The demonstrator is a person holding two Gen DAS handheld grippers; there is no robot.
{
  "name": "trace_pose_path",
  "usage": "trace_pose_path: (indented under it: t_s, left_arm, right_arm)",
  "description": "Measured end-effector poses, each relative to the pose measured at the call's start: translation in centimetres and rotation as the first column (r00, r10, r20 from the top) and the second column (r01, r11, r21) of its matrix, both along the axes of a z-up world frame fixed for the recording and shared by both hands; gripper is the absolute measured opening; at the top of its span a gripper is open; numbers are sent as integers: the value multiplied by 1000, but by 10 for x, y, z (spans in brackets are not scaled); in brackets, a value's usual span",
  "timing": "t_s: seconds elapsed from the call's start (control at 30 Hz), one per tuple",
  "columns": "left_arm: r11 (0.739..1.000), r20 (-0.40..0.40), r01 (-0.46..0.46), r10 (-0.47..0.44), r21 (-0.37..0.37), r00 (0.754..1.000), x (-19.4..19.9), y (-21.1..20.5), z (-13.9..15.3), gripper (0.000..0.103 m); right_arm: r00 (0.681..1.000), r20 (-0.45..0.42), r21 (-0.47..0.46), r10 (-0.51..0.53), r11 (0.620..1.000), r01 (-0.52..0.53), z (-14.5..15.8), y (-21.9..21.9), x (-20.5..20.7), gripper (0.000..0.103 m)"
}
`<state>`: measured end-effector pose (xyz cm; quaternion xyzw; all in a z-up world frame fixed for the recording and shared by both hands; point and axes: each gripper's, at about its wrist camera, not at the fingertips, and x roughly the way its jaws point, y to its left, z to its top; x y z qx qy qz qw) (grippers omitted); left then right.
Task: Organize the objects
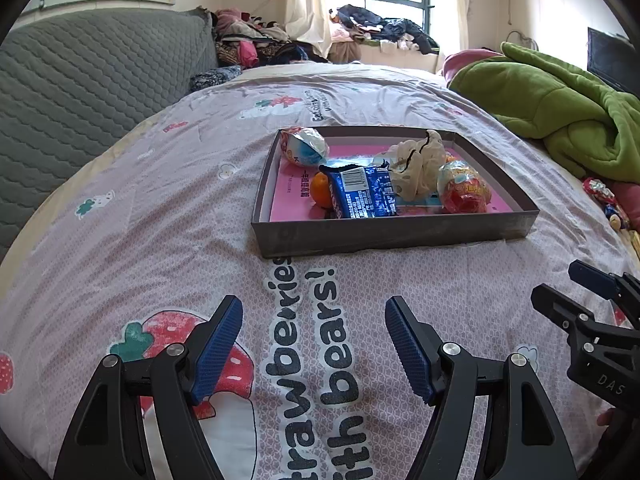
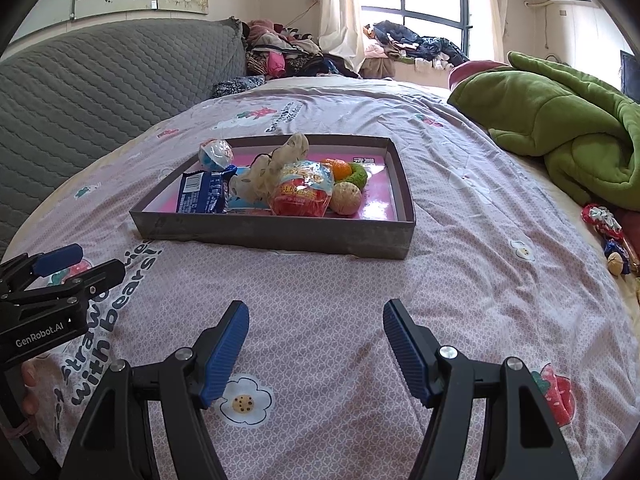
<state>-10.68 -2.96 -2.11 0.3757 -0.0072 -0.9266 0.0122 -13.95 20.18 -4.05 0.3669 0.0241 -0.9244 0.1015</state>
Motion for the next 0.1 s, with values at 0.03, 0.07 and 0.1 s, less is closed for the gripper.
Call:
trace_pose_path:
  t_s: [0.03, 0.07, 0.1]
  left_arm:
    - [1000, 0, 1, -1, -1, 1000, 0, 0, 0, 75]
    - [1000, 1, 5, -5, -1, 1000, 0, 1, 0, 75]
    - [1000, 2, 6, -6, -3, 1000, 0, 1, 0, 75]
  right_arm:
    - [1000, 2, 2, -3, 1000, 3, 0, 0, 0, 69]
    - [1000, 2, 2, -2, 1000, 2, -1, 0, -1, 69]
    - [1000, 4, 1, -1, 1000, 1, -1, 0, -1, 69]
